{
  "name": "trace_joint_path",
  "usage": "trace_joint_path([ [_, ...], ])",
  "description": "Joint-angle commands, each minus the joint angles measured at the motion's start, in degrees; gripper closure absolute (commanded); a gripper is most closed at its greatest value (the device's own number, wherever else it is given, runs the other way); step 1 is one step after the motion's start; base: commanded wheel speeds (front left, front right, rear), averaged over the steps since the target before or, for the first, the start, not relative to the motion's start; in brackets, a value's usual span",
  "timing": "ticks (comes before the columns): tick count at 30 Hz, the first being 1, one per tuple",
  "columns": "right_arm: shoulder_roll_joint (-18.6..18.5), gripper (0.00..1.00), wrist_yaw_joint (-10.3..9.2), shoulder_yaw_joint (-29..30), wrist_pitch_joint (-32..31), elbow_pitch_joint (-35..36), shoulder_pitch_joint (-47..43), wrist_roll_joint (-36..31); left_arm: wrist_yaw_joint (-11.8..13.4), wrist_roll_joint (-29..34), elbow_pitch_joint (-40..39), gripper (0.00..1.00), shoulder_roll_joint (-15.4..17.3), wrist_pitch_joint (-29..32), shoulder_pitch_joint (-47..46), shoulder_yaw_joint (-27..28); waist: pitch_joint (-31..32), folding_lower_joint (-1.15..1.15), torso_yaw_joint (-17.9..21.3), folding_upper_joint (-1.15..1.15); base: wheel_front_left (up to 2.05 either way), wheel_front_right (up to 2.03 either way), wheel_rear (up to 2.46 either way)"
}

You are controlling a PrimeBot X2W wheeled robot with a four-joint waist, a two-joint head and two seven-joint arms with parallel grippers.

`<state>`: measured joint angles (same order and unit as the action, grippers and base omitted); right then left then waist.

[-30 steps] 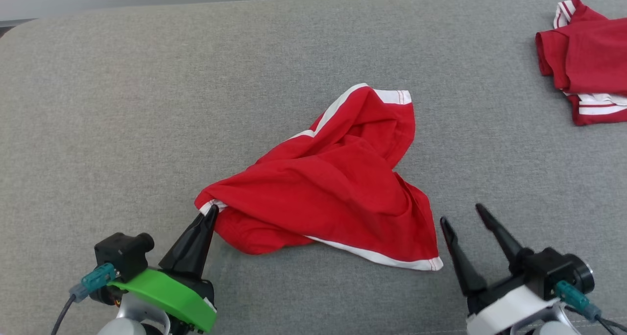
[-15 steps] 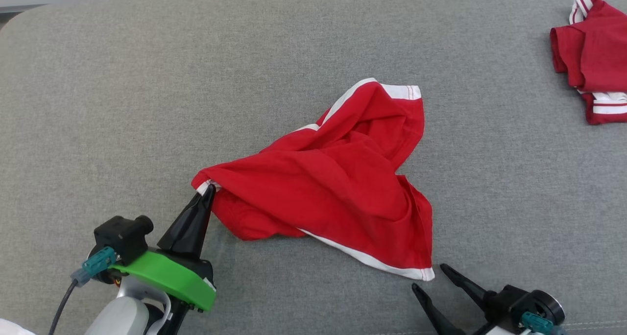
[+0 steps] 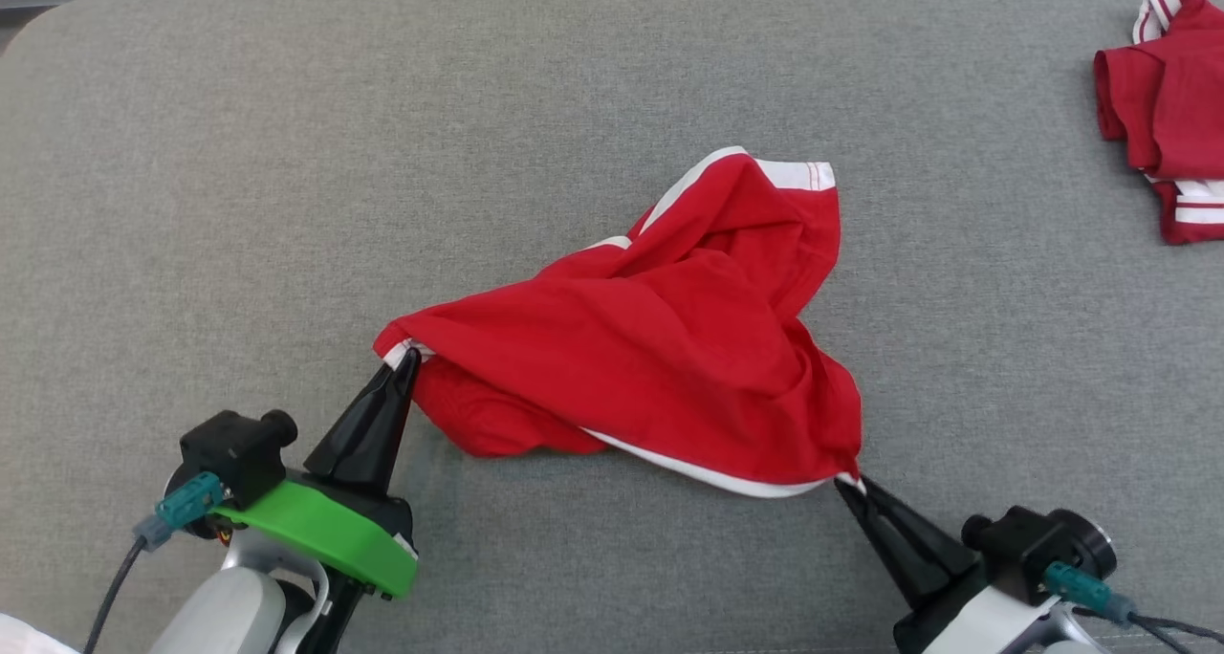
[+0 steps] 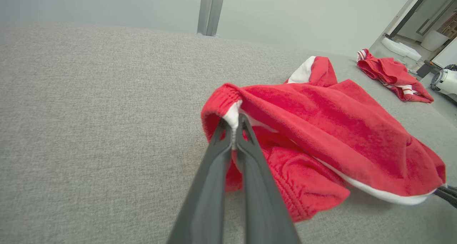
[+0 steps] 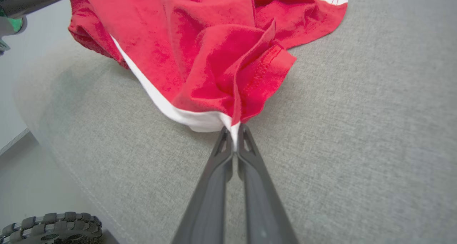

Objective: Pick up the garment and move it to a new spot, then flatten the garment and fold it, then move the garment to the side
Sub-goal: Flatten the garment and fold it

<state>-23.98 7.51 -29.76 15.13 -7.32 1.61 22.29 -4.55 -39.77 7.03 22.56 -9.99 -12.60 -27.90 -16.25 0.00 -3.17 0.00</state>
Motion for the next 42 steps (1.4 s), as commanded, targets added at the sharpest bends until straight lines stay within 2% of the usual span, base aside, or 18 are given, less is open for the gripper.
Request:
trace_joint_path([
  [1,-0.5,1.00,-0.04,1.1,0.0,1.8,0.3,1.0,-0.4,0.1,-0.9,1.00,1.0,0.2,-1.4,0.2,0.4,0.00,0.6,0.00,0.00,0.00,0.00],
  [3,-1.6,1.00,-0.04,2.0,0.0,4.9,0.6,2.4,-1.0,-0.6,-2.8,1.00,1.9,1.7,-2.2,-0.2,0.6,0.00,1.2,0.00,0.00,0.00,0.00],
  [7,-3.7,1.00,-0.04,4.2,0.0,11.7,3.5,10.1,-2.0,-2.2,-9.2,1.00,5.5,6.9,-6.5,-0.4,0.7,0.00,2.6,0.00,0.00,0.00,0.00],
  [12,-8.9,1.00,-0.04,7.4,0.0,17.2,13.5,19.2,-2.6,-5.9,-17.0,1.00,9.7,16.8,-18.0,-0.2,-0.8,0.00,4.7,0.00,0.00,0.00,0.00],
  [15,-11.7,1.00,-0.04,9.7,0.0,16.6,21.8,24.0,-2.9,-8.6,-18.7,1.00,10.8,23.8,-28.0,-1.1,-2.7,0.00,5.7,0.00,0.00,0.00,0.00],
  [17,-13.5,1.00,-0.04,10.9,0.0,14.2,27.8,25.7,-3.0,-9.8,-17.4,1.00,10.4,27.1,-35.0,-1.5,-4.2,0.00,6.4,0.00,0.00,0.00,0.00],
  [20,-14.4,1.00,-0.04,12.3,0.0,9.4,37.4,26.0,-3.0,-11.0,-14.3,1.00,9.1,28.9,-45.4,-3.0,-6.5,0.00,7.7,0.00,0.00,0.00,0.00],
  [24,-13.0,1.00,-0.04,16.2,0.0,3.4,50.2,24.2,-2.9,-8.9,-9.0,1.00,7.1,25.8,-58.1,-7.0,-9.4,0.00,9.1,0.00,0.00,0.00,0.00],
  [27,-11.8,1.00,-0.04,19.9,0.0,1.5,56.9,21.1,-2.9,-6.8,-4.7,1.00,5.4,18.9,-65.8,-9.2,-11.1,0.00,9.5,0.00,0.00,0.00,0.00],
  [30,-11.4,1.00,-0.04,21.1,0.0,2.0,58.7,18.8,-2.9,-8.4,-2.1,1.00,3.7,11.5,-68.4,-11.3,-11.8,0.00,9.6,0.00,0.00,0.00,0.00],
  [32,-11.0,1.00,-0.04,21.5,0.0,2.9,56.9,18.1,-2.9,-10.3,-1.9,1.00,3.9,7.4,-67.5,-13.7,-11.8,0.00,9.6,0.00,0.00,0.00,0.00],
  [36,-11.8,1.00,-0.04,18.1,0.0,5.4,48.2,18.3,-2.9,-14.4,-3.5,1.00,7.8,2.5,-60.8,-21.7,-11.2,0.00,9.7,0.00,0.00,0.00,0.00],
  [42,-14.9,1.00,-0.04,15.3,0.0,8.0,27.9,22.3,-2.9,-17.8,-7.2,1.00,13.1,-2.4,-45.7,-32.7,-9.0,0.00,9.0,0.00,0.00,0.00,0.00],
])
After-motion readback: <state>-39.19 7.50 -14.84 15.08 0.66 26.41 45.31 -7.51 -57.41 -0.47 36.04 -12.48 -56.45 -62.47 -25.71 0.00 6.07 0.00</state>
